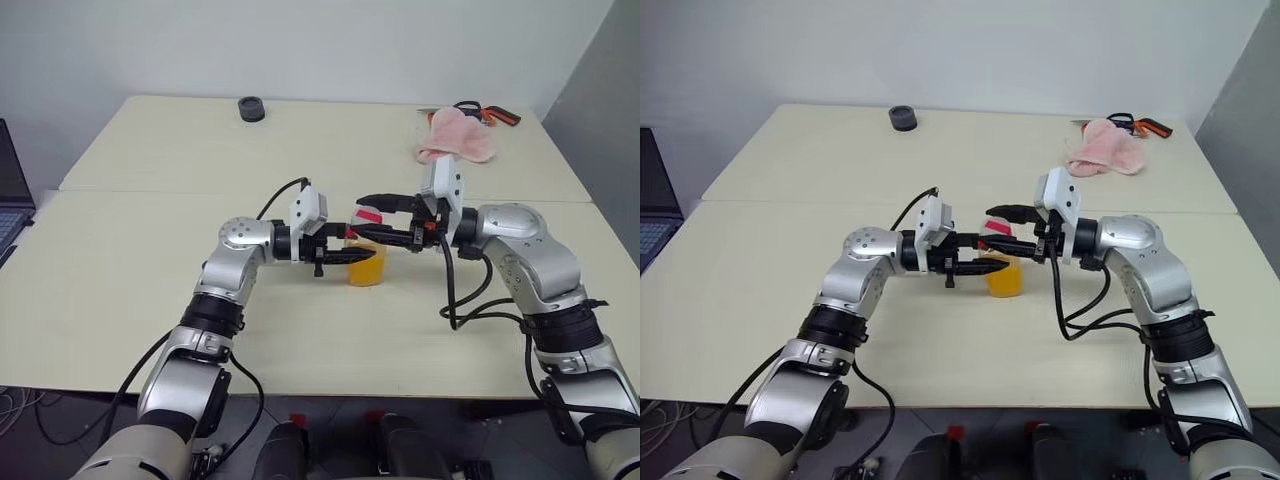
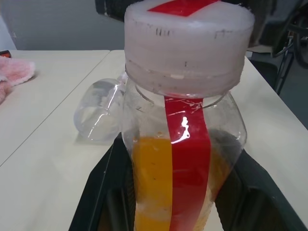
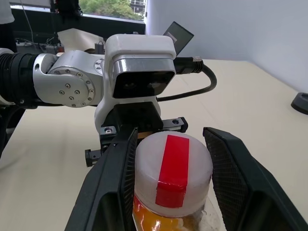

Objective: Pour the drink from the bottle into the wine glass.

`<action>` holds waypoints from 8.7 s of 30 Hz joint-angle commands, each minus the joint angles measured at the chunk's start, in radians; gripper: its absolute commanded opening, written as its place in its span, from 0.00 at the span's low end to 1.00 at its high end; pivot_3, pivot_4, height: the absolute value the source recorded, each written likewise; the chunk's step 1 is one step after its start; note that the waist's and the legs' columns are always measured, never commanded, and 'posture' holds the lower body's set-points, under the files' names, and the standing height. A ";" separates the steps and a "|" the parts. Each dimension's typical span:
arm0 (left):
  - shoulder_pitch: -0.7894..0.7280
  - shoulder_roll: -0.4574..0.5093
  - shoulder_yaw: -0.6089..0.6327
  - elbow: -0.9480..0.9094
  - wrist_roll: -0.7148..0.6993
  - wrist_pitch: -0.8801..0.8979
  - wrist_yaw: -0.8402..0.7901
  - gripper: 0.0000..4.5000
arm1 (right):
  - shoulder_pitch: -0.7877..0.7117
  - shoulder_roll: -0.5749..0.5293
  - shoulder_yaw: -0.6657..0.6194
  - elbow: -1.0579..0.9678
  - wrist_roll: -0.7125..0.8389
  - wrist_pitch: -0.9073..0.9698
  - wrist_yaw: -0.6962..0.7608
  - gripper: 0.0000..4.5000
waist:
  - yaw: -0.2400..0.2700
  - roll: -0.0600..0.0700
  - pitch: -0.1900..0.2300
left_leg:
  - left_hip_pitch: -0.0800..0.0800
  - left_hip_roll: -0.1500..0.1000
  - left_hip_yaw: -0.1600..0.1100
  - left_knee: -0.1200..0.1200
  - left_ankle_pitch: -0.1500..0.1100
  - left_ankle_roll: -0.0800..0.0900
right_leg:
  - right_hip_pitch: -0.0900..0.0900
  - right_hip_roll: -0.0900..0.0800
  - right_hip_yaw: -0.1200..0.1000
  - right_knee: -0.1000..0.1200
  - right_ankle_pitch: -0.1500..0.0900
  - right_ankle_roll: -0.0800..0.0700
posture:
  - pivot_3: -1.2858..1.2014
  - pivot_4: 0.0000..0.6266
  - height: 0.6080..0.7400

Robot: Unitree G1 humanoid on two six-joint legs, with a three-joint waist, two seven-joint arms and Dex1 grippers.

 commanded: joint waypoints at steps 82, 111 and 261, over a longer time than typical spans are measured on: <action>-0.166 -0.009 0.023 0.168 0.069 -0.100 0.049 0.37 | 0.212 0.113 -0.201 -0.370 0.078 0.207 -0.357 1.00 | -0.001 0.001 0.000 | -0.001 0.000 0.000 0.000 0.000 0.000 | -0.002 0.000 0.000 0.001 0.000 0.000 | 0.52 0.24 1.00; -0.197 -0.049 0.016 0.243 0.088 -0.126 0.069 0.37 | 0.301 0.445 0.044 -0.484 -0.320 0.250 -0.878 0.66 | -0.003 0.001 0.000 | -0.001 0.000 0.000 0.000 0.000 0.000 | -0.002 0.001 0.001 0.001 0.000 0.000 | 0.52 0.24 1.00; -0.208 0.020 0.016 0.258 0.092 -0.140 -0.088 0.36 | 0.302 0.076 -0.113 -0.490 -0.207 0.174 -0.547 1.00 | -0.003 0.002 0.001 | -0.001 0.000 0.001 0.000 0.000 0.000 | -0.002 0.001 0.001 0.002 0.000 0.000 | 0.52 0.24 1.00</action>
